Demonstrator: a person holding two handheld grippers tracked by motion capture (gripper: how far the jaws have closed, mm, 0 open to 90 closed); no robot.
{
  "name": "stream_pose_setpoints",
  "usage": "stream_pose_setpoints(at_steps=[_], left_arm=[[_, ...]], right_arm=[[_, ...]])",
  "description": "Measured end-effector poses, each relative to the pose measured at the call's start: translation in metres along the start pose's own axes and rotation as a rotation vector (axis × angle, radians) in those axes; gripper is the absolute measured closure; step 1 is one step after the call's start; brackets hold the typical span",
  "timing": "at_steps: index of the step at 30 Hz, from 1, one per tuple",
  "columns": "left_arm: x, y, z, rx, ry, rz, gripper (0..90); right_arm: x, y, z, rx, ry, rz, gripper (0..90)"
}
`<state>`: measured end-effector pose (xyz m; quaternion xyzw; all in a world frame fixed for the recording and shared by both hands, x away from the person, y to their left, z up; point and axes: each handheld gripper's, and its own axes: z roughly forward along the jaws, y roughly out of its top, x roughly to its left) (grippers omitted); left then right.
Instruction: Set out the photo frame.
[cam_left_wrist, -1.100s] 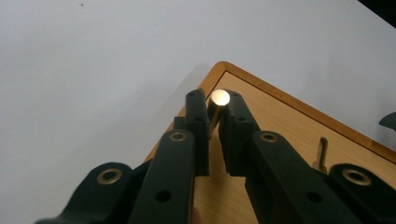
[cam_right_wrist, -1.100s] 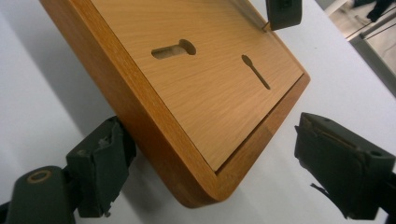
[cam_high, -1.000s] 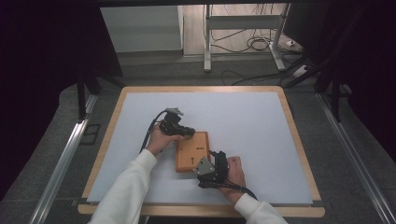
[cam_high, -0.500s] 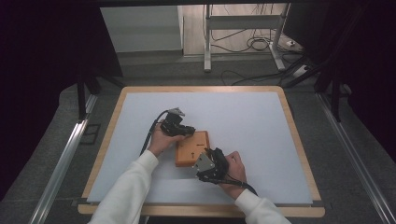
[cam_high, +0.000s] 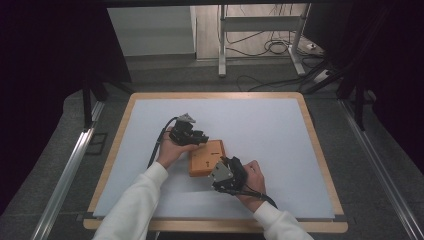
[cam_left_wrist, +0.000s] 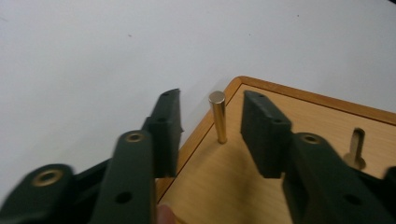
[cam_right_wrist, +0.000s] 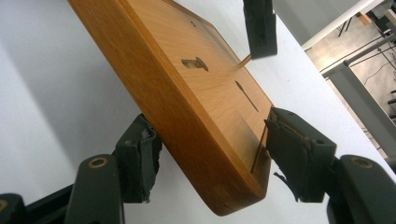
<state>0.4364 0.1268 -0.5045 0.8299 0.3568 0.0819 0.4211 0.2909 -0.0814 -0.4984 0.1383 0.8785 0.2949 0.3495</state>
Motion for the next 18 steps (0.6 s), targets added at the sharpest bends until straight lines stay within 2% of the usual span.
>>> stream_pose_setpoints(at_steps=[1, 3, 4, 6, 7, 10, 11, 13, 15, 16, 18], left_arm=[[-0.001, -0.001, -0.004, -0.002, 0.018, 0.011, 50.5], [-0.004, -0.007, -0.017, -0.014, 0.052, 0.023, 43.4], [-0.004, -0.007, -0.017, -0.014, 0.052, 0.023, 41.7], [-0.005, -0.019, -0.030, -0.028, 0.080, 0.037, 40.1], [-0.005, -0.019, -0.030, -0.028, 0.080, 0.037, 39.8], [-0.004, -0.035, -0.043, -0.042, 0.084, 0.028, 39.0], [-0.002, -0.045, -0.050, -0.037, 0.089, 0.028, 38.4], [-0.001, -0.050, -0.054, -0.036, 0.089, 0.028, 38.0], [0.003, -0.059, -0.061, -0.044, 0.086, 0.005, 37.8], [0.005, -0.067, -0.066, -0.038, 0.098, 0.001, 37.8], [0.005, -0.071, -0.068, -0.032, 0.103, 0.000, 37.8]], right_arm=[[0.000, 0.000, 0.000, 0.001, 0.002, -0.001, 36.5], [0.001, 0.000, 0.000, 0.005, 0.008, -0.003, 36.5], [0.001, 0.000, 0.000, 0.005, 0.008, -0.003, 36.5], [0.001, 0.000, 0.000, 0.010, 0.011, -0.006, 36.5], [0.001, 0.000, 0.000, 0.011, 0.011, -0.006, 36.5], [0.001, 0.000, 0.000, 0.011, 0.014, -0.006, 36.6], [0.001, 0.001, 0.001, 0.011, 0.012, -0.008, 36.8], [0.001, 0.001, 0.001, 0.011, 0.012, -0.011, 37.0], [0.001, 0.001, 0.000, 0.012, 0.005, -0.014, 37.8], [0.001, 0.002, 0.000, 0.010, 0.002, -0.012, 38.1], [0.000, 0.002, 0.000, 0.006, -0.001, -0.011, 38.6]])
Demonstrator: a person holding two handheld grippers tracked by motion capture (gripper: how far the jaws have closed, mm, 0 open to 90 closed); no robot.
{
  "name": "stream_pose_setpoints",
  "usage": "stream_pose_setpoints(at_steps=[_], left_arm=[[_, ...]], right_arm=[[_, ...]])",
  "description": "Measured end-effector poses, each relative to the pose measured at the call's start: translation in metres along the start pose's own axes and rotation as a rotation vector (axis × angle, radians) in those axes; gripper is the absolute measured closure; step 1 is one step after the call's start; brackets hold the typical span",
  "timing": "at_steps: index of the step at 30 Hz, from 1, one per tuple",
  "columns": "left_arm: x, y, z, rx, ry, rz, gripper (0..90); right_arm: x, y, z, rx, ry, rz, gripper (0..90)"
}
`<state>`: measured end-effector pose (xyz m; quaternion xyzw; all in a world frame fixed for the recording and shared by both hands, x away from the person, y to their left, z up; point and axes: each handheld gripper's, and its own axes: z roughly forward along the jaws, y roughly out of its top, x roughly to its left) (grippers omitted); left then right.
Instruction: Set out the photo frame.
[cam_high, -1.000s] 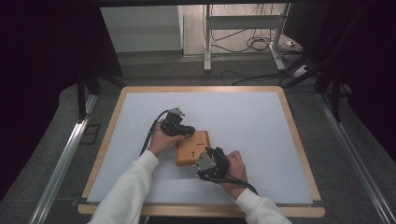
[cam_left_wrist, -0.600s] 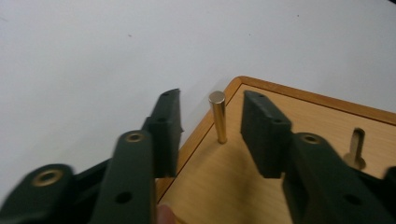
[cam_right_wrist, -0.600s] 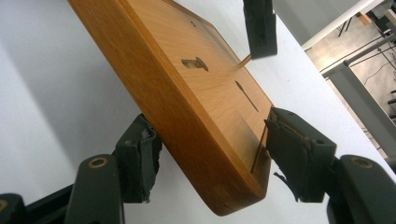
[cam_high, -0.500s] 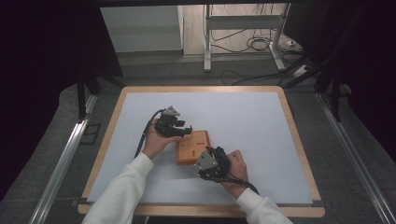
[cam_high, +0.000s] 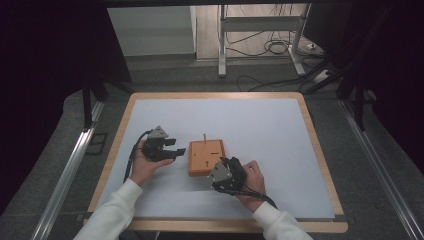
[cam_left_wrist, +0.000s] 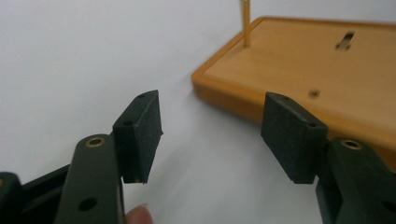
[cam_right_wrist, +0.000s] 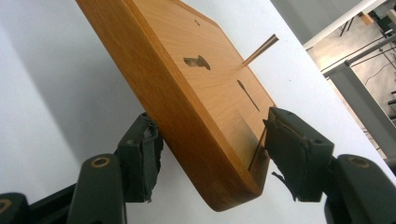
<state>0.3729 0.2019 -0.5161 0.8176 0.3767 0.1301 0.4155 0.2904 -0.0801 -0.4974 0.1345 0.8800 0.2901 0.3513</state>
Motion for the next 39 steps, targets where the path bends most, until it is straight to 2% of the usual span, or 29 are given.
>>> stream_pose_setpoints(at_steps=[3, 11, 21, 29, 39], left_arm=[[-0.003, -0.012, -0.006, 0.019, 0.017, 0.021, 37.5], [-0.014, -0.022, -0.008, 0.050, 0.035, 0.080, 37.3], [-0.017, -0.022, -0.005, 0.060, 0.022, 0.079, 37.3], [-0.019, -0.022, -0.004, 0.074, 0.025, 0.095, 37.1], [-0.018, -0.023, -0.001, 0.081, 0.016, 0.093, 37.1]], right_arm=[[-0.001, 0.000, -0.001, -0.004, -0.006, -0.004, 39.4], [-0.002, 0.001, -0.002, -0.002, -0.011, -0.009, 40.3], [-0.003, 0.001, -0.002, -0.001, -0.012, -0.009, 40.4], [-0.004, 0.002, -0.001, 0.007, -0.018, -0.018, 41.6], [-0.011, 0.013, -0.001, 0.014, -0.021, -0.033, 46.5]])
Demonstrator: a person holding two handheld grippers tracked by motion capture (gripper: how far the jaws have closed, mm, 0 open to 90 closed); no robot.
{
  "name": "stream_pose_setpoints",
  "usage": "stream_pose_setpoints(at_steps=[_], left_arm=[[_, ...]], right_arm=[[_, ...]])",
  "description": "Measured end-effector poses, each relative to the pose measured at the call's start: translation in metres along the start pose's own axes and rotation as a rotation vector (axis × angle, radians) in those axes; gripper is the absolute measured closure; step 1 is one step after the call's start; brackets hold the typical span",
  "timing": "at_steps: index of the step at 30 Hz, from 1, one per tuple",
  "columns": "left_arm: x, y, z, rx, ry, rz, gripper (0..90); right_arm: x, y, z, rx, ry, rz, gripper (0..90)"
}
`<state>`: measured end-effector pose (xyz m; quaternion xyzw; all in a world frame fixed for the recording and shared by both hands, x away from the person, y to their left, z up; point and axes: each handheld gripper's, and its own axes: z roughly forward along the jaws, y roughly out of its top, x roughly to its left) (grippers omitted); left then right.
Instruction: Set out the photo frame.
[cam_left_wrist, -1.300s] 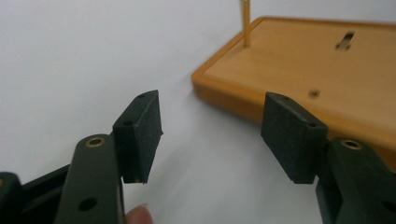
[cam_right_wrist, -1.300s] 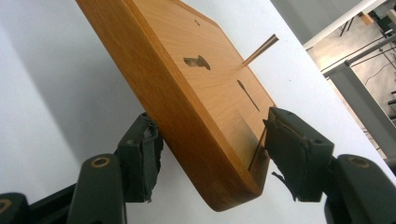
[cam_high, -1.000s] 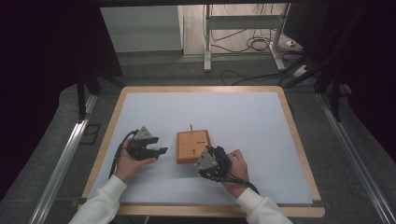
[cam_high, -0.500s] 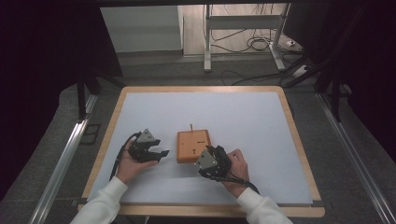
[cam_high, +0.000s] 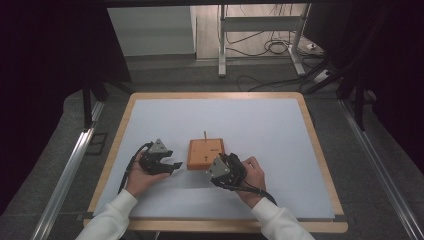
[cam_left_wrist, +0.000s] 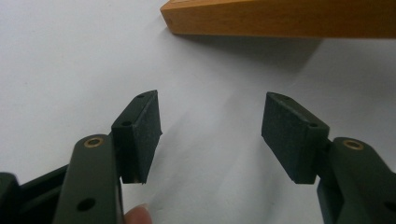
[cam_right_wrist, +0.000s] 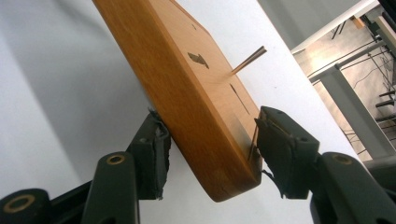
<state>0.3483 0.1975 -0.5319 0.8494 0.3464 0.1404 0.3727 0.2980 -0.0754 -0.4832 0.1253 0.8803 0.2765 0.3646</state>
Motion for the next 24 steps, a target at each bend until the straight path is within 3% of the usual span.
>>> stream_pose_setpoints(at_steps=[9, 14, 24], left_arm=[[0.002, -0.001, 0.000, 0.002, -0.003, -0.002, 37.1], [0.002, -0.001, 0.001, 0.005, -0.006, -0.003, 37.1], [0.004, -0.002, 0.002, 0.008, -0.007, -0.006, 37.0]], right_arm=[[-0.016, 0.013, 0.000, 0.007, 0.007, -0.039, 54.1], [-0.030, 0.024, 0.002, 0.018, 0.043, -0.068, 58.6], [-0.034, 0.035, 0.006, 0.014, 0.048, -0.107, 64.5]])
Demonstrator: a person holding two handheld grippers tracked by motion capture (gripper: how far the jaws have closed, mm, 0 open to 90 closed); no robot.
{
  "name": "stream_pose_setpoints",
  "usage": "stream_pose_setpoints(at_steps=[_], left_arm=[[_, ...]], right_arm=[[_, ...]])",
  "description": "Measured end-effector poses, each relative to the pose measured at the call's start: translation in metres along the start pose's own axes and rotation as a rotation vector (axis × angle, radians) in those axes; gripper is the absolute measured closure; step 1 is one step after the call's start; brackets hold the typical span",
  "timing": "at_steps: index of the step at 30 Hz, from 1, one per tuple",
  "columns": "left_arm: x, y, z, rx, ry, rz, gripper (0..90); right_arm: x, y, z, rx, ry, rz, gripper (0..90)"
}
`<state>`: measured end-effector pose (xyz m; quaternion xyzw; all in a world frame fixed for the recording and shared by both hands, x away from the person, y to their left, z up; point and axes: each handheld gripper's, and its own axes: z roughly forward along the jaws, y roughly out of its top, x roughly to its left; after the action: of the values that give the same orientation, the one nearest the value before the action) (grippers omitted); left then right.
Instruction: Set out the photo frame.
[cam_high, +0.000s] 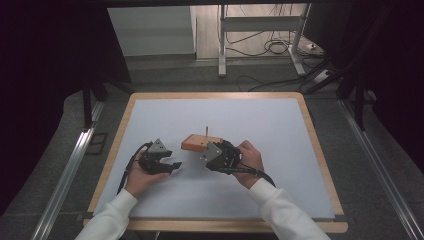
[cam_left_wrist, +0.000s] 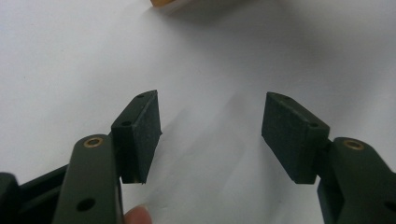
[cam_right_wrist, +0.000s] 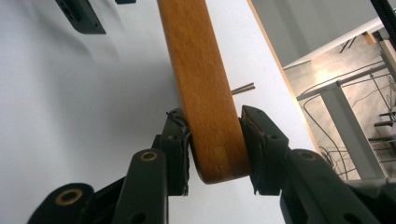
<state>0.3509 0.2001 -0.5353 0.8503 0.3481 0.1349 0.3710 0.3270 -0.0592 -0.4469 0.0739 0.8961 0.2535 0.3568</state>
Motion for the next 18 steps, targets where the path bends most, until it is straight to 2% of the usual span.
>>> stream_pose_setpoints(at_steps=[4, 9, 11, 12, 13, 14, 15, 18], left_arm=[[0.001, 0.000, 0.000, 0.002, -0.003, -0.003, 36.9], [0.002, -0.001, 0.001, 0.000, -0.002, -0.006, 36.9], [0.002, -0.001, 0.001, 0.001, -0.002, -0.007, 36.9], [0.002, -0.001, 0.001, 0.001, -0.002, -0.007, 36.9], [0.001, -0.001, 0.001, 0.002, -0.002, -0.006, 36.9], [0.001, -0.001, 0.001, 0.002, -0.002, -0.006, 36.9], [0.001, -0.001, 0.002, 0.003, -0.002, -0.006, 36.9], [0.001, -0.001, 0.002, 0.003, -0.004, -0.008, 36.8]], right_arm=[[-0.005, 0.000, -0.002, -0.018, 0.009, 0.003, 66.2], [-0.007, 0.002, -0.013, -0.027, 0.042, -0.002, 68.3], [-0.009, 0.005, -0.024, -0.046, 0.075, 0.004, 69.2], [-0.009, 0.005, -0.024, -0.046, 0.075, 0.004, 69.2], [-0.010, 0.005, -0.030, -0.057, 0.099, 0.008, 69.4], [-0.010, 0.005, -0.030, -0.057, 0.099, 0.008, 69.4], [-0.010, 0.005, -0.037, -0.063, 0.121, 0.023, 69.4], [-0.010, 0.001, -0.044, -0.061, 0.139, 0.029, 69.4]])
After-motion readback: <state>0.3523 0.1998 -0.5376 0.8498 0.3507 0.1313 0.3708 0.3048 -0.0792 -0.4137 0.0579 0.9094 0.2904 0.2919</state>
